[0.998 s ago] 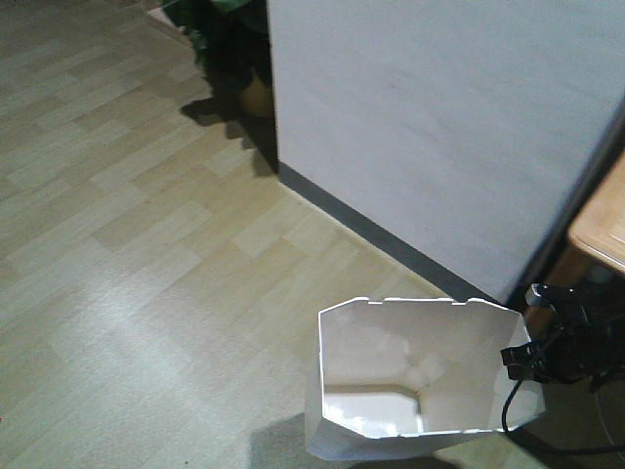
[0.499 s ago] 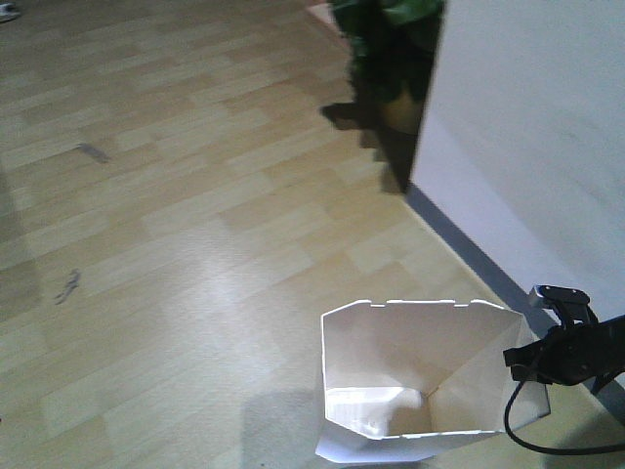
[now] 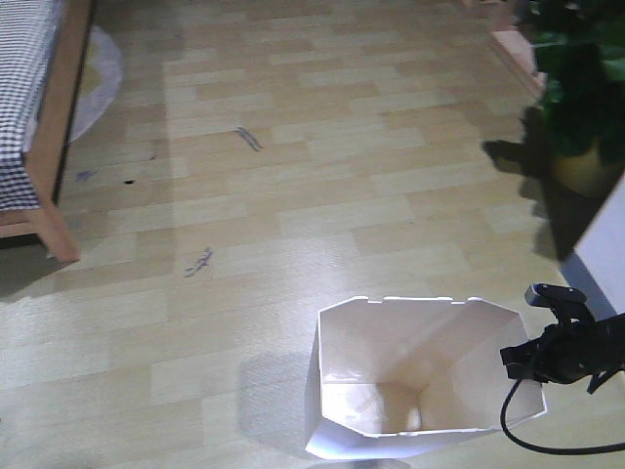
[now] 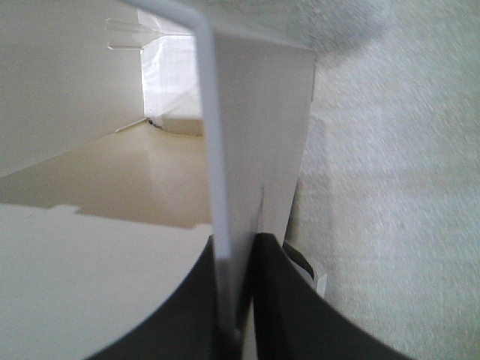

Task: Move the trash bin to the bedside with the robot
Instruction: 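Hold the bin rim with the right gripper while the base turns away from the desk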

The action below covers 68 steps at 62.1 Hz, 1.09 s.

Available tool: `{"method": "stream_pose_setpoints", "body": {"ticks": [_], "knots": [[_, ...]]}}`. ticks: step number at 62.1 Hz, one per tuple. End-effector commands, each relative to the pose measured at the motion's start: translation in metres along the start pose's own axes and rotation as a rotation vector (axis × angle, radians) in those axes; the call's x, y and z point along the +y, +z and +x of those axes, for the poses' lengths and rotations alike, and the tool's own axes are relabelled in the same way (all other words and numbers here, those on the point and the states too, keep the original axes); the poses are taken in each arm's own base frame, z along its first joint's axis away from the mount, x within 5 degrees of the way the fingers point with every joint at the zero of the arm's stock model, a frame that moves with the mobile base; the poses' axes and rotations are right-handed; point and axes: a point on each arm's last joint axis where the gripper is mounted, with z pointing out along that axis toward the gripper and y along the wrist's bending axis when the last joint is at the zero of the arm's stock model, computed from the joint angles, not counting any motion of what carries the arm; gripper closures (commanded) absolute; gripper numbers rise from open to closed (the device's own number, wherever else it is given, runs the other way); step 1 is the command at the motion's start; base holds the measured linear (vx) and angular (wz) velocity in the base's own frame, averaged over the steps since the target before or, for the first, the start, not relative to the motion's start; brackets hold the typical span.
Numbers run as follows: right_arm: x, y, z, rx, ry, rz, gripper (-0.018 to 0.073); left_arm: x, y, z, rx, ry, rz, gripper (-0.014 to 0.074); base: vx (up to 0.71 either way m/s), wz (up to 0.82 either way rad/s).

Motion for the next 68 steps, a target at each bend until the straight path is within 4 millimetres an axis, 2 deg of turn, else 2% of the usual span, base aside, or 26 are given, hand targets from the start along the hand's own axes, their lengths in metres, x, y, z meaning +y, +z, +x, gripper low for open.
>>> {"method": "stream_pose_setpoints", "body": {"ticks": [1, 24, 68], "knots": [[0.0183, -0.0187, -0.0185, -0.123, -0.016, -0.164, 0.0566, 0.0002, 0.0015, 0.0027, -0.051, -0.012, 0.005, 0.0602, 0.22, 0.55], [0.0183, -0.0187, -0.0185, -0.123, -0.016, -0.164, 0.0566, 0.0002, 0.0015, 0.0027, -0.051, -0.012, 0.005, 0.0602, 0.25, 0.33], [0.0183, -0.0187, -0.0185, -0.123, -0.016, -0.164, 0.0566, 0.0002, 0.0015, 0.0027, -0.051, -0.012, 0.005, 0.0602, 0.36, 0.02]]}}
